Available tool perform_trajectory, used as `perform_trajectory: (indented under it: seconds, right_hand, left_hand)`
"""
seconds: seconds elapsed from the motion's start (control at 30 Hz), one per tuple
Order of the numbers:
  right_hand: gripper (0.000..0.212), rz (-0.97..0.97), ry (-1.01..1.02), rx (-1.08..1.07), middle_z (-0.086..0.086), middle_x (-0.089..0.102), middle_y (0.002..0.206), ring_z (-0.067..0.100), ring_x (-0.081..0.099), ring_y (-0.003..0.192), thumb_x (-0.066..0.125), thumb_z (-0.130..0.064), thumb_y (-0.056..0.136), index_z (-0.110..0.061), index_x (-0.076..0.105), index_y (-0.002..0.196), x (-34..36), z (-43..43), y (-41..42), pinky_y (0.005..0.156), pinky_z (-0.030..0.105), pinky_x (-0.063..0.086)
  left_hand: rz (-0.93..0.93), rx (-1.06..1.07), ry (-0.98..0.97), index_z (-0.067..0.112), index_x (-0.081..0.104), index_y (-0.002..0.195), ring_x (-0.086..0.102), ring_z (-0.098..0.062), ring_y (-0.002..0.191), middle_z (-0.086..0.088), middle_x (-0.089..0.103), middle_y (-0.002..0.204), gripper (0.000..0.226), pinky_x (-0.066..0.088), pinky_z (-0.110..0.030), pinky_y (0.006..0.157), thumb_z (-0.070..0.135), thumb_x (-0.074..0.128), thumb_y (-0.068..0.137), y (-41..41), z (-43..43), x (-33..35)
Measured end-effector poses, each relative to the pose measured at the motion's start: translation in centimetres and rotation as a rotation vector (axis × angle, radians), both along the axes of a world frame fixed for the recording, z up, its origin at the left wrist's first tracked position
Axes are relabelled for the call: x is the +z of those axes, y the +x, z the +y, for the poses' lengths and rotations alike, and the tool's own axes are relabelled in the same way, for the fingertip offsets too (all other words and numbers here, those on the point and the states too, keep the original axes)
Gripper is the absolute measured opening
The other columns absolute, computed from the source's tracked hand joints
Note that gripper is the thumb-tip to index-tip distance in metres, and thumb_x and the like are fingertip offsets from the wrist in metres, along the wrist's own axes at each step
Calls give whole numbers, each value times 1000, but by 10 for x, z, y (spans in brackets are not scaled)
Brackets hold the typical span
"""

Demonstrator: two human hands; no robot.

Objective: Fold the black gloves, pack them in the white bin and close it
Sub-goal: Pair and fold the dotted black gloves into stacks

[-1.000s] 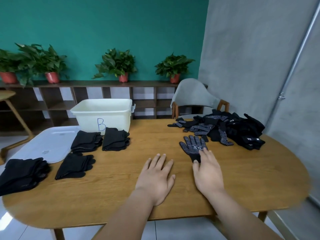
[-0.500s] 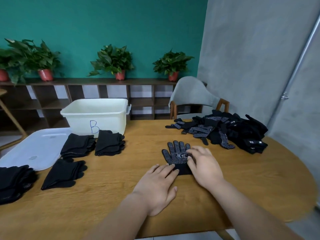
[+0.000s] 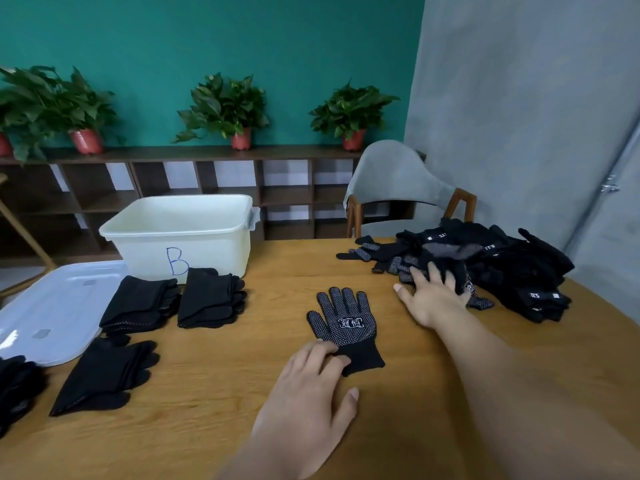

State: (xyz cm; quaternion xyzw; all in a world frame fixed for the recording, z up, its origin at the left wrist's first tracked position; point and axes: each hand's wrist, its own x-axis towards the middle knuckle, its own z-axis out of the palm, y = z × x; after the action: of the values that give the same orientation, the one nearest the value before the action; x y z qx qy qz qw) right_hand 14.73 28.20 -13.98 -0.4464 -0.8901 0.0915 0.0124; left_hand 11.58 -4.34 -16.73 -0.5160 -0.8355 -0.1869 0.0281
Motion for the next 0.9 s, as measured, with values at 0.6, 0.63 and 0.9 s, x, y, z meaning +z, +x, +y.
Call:
perform_trajectory:
  seconds: [0.6, 0.63, 0.9]
  right_hand:
    - [34, 457, 588, 454, -10, 54, 139, 23, 42, 133, 56, -46, 100, -38, 67, 130, -8, -42, 16, 105, 45, 39]
    - [40, 440, 578, 423, -4, 48, 147, 27, 37, 140, 56, -48, 98, -38, 63, 136, -3, -37, 9, 112, 49, 37]
    - [89, 81, 175, 250, 7, -10, 175, 40, -3, 159, 38, -87, 88, -49, 8, 163, 17, 3, -68, 126, 63, 15]
  left_hand:
    - [-67, 110, 4, 39, 29, 158, 2, -8, 157, 18, 17, 163, 62, 21, -38, 129, 68, 20, 104, -1, 1, 0]
    - [-53, 113, -5, 39, 26, 160, -3, -8, 159, 17, 13, 167, 63, 17, -38, 130, 68, 19, 104, 0, 2, 0]
    - [-48, 116, -47, 42, 20, 163, -19, -6, 159, 17, -3, 174, 67, -2, -30, 129, 70, 21, 101, -3, 7, -1]
